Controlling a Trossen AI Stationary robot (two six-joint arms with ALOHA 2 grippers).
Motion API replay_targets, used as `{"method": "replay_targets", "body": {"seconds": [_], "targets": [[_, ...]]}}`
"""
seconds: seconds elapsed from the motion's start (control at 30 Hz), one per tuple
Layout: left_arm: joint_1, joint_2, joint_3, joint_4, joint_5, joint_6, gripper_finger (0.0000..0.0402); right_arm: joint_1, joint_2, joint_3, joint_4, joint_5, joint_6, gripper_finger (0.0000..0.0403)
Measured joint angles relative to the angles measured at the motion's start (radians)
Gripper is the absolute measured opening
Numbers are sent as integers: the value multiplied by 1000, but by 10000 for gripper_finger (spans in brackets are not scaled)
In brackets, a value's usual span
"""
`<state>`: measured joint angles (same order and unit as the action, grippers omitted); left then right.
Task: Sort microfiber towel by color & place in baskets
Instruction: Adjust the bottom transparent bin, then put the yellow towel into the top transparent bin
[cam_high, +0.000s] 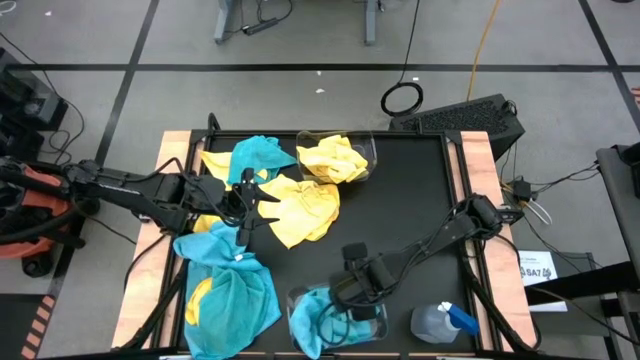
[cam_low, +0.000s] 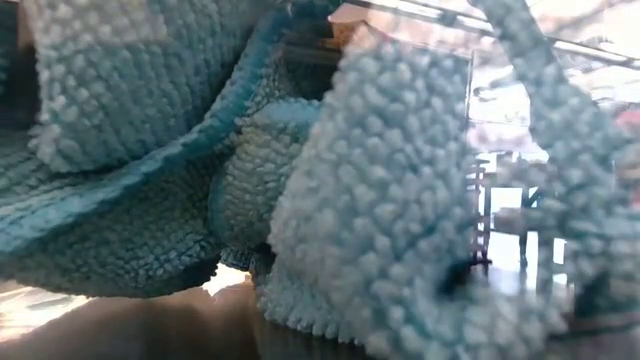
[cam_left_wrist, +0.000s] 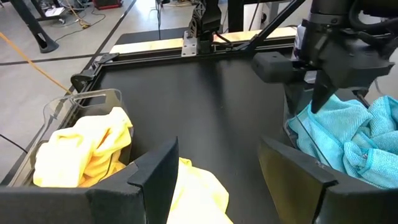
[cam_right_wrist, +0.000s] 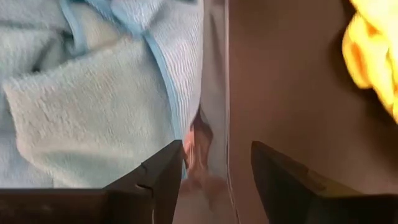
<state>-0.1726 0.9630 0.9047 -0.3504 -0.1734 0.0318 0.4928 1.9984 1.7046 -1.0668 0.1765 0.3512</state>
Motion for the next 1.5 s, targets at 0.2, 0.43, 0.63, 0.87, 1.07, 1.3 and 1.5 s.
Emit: {"method": "replay_targets", "body": {"seconds": [0.2, 0.43, 0.63, 0.87, 1.07, 1.3, 1.5], "targets": [[0, 0, 0, 0, 0, 0, 226, -2, -1, -17, -55, -24, 35, 183], [0, 0, 0, -1, 0, 0, 226, -11, -1, -53, -52, -86, 98, 180], [0, 0, 0, -2, 0, 0, 226, -11, -1, -83, 17, -182, 138, 147], [0, 0, 0, -1, 0, 0, 226, -7, -1, -83, 88, -235, 157, 105], [0, 0, 0, -1, 0, 0, 226, -7, -1, -83, 97, -258, 161, 104], [0, 0, 0, -1, 0, 0, 226, -7, -3, -82, 97, -262, 136, 163], [1, 27, 0, -9, -40, 1, 226, -7, -63, -81, 98, -251, 128, 233]]}}
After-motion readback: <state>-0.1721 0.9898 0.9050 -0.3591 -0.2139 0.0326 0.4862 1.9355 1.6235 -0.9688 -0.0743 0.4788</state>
